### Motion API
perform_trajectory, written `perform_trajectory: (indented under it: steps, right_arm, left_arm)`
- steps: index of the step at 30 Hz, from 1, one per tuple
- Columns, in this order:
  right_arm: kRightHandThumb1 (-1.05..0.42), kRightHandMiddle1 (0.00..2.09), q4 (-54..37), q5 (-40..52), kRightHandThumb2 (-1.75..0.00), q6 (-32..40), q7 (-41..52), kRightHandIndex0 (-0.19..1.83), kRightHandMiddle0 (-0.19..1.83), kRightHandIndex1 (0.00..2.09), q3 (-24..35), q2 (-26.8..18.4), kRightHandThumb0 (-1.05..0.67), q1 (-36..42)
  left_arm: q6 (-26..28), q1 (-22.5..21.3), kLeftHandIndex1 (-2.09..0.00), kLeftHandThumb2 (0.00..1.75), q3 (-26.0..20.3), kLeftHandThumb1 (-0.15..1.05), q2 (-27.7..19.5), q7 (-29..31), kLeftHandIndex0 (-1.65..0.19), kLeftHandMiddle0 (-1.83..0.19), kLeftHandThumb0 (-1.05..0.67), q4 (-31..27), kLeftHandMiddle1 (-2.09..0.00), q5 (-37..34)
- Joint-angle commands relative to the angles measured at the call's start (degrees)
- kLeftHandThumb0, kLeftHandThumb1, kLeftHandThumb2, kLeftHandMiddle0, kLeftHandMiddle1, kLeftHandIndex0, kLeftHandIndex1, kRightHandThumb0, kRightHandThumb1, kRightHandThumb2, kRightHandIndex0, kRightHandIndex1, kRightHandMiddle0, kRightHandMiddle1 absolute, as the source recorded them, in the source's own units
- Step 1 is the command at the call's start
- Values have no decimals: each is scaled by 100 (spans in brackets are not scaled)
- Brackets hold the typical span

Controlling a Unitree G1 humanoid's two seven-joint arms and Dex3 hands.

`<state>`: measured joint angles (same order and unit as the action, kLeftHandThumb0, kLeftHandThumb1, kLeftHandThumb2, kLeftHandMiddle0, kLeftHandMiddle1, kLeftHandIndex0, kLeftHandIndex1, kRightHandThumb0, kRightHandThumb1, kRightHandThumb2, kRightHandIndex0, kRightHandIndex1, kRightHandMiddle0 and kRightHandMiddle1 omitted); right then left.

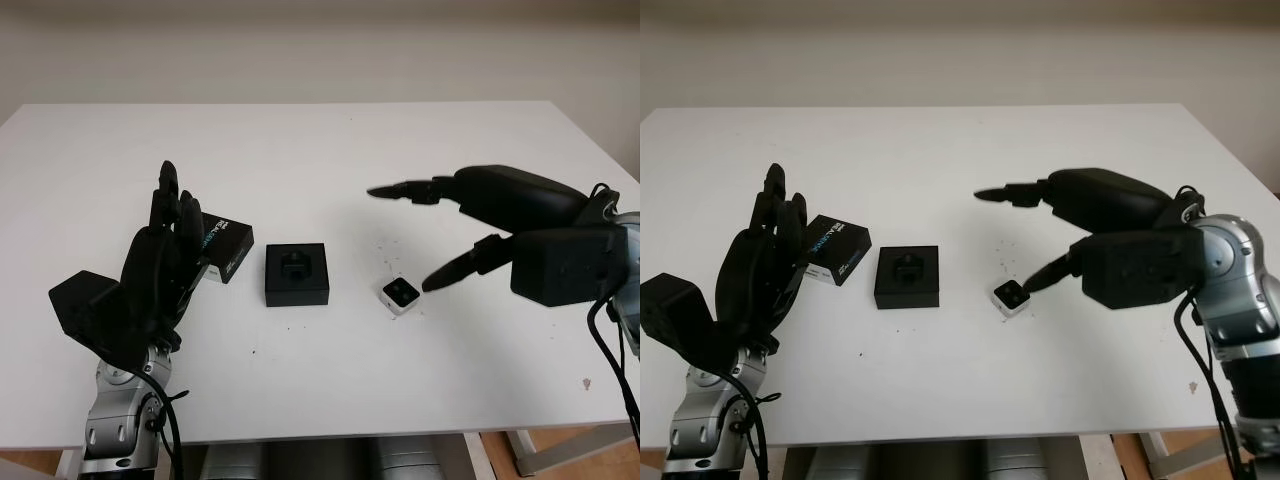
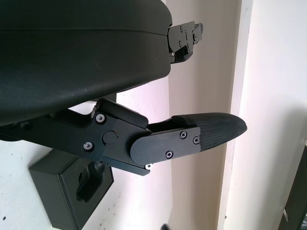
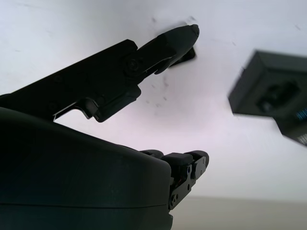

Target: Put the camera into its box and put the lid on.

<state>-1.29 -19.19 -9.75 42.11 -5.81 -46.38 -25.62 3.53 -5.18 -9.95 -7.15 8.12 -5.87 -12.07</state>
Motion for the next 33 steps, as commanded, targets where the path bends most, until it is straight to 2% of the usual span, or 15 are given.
perform_trajectory:
  steps: [1, 8, 22, 23, 25, 27, 29, 33]
  right_arm:
    - [-81, 6, -206, -161, -6, 101, 97, 21, 25, 6, -93, -161, -51, 41]
    - [-82, 7, -45, -564, -6, -27, -78, 26, 28, 8, -250, -117, -50, 119]
    - [-88, 17, 1782, -959, -6, -2102, -2129, 45, 46, 21, -355, 102, -59, 107]
    - [-88, 22, 1900, -1014, -6, -2219, -2253, 42, 45, 30, -373, 112, -60, 83]
    - [-89, 46, 2069, -1103, -6, -2340, -2385, 16, 33, 74, -414, 117, -60, 45]
    - [-90, 65, 2148, -1156, -5, -2379, -2444, 5, 24, 88, -447, 121, -61, 27]
    - [-89, 71, 2144, -1152, -5, -2391, -2457, 3, 21, 87, -460, 120, -61, 39]
    - [-89, 79, 2048, -1104, -5, -2297, -2354, 4, 16, 68, -461, 116, -61, 90]
  left_arm:
    - [16, -97, 0, 60, 9, 105, -32, 0, 19, 19, -75, -46, 0, -4]
    - [20, -45, 0, 61, 22, 105, -25, -21, 19, 19, -75, -94, 0, 25]
    - [2, -65, 0, 62, 23, 105, -49, 46, 19, 19, -76, -16, 0, 18]
    - [-9, -63, 0, 62, 25, 105, -50, 43, 19, 19, -76, -11, 0, 29]
    - [-54, -58, 0, 61, 14, 105, -48, 48, 19, 19, -76, 10, 0, 30]
    - [-69, -48, 0, 61, 10, 105, -49, 46, 19, 19, -76, 3, 0, 34]
    - [-43, -44, 0, 60, -3, 105, -34, 23, 19, 19, -76, -20, 0, 17]
    - [-26, -39, 0, 60, -6, 105, -31, 14, 19, 19, -76, -36, 0, 1]
